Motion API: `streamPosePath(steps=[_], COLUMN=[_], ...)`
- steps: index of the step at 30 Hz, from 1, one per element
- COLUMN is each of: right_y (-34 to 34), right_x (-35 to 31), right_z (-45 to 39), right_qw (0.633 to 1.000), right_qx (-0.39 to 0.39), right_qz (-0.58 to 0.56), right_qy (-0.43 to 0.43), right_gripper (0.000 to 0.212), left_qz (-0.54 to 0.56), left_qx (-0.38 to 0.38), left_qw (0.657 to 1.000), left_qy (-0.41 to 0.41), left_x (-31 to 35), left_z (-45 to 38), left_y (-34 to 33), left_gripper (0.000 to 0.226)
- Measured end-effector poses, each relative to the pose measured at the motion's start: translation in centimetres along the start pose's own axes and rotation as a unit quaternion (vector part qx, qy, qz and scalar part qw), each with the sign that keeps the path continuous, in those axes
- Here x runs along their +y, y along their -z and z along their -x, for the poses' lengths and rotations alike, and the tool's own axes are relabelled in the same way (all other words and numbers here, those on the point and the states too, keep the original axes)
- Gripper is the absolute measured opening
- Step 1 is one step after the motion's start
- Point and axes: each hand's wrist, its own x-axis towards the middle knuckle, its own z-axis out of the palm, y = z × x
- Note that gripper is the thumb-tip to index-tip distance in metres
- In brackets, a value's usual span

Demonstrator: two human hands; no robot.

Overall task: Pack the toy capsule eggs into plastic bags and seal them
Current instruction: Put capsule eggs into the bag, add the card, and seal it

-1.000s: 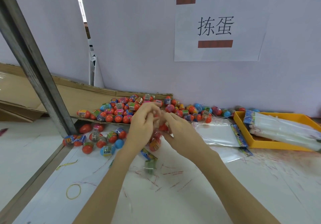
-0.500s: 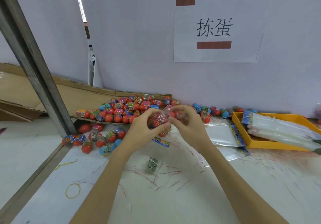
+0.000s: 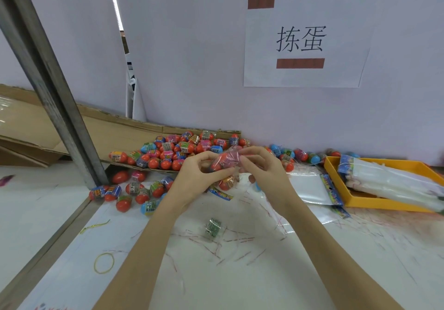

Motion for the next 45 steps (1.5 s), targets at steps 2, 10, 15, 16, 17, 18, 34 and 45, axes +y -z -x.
streamPosePath(steps=[2,10,15,16,17,18,34,45], right_y=[0.06,0.4,0.55,0.56,0.58,0.59,0.45,0.42], right_x=[0.12,-0.38,-0.51,-0.5,-0.47,-0.44,0.1,-0.49], right_z=[-0.05,0.04,-0.12,-0.11,-0.09,-0.08,-0.22,-0.01], right_qw=[1.0,0.99,0.986,0.987,0.986,0.986,0.999,0.947], right_qx=[0.004,-0.027,-0.024,-0.026,-0.028,-0.029,-0.02,-0.021], right_qz=[0.001,0.114,0.13,0.129,0.133,0.139,0.045,0.258], right_qy=[-0.007,0.082,0.097,0.094,0.092,0.09,0.019,0.19], right_gripper=[0.015,0.026,0.025,0.024,0.023,0.023,0.026,0.021], left_qz=[-0.008,0.057,0.034,0.042,0.06,0.081,0.012,0.1], left_qx=[0.019,0.037,0.092,0.083,0.068,0.054,-0.068,-0.001], left_qw=[1.0,0.998,0.995,0.996,0.996,0.995,0.996,0.991], left_qy=[0.001,-0.009,-0.006,0.0,0.011,0.025,0.05,0.084], left_x=[-0.12,-0.04,-0.4,-0.36,-0.31,-0.25,0.16,0.53], left_z=[0.0,0.16,-0.06,-0.08,-0.1,-0.1,0.14,-0.1], left_y=[-0.18,-0.46,-0.86,-0.8,-0.75,-0.7,-0.45,-0.34], left_gripper=[0.033,0.032,0.025,0.023,0.021,0.018,0.037,0.022])
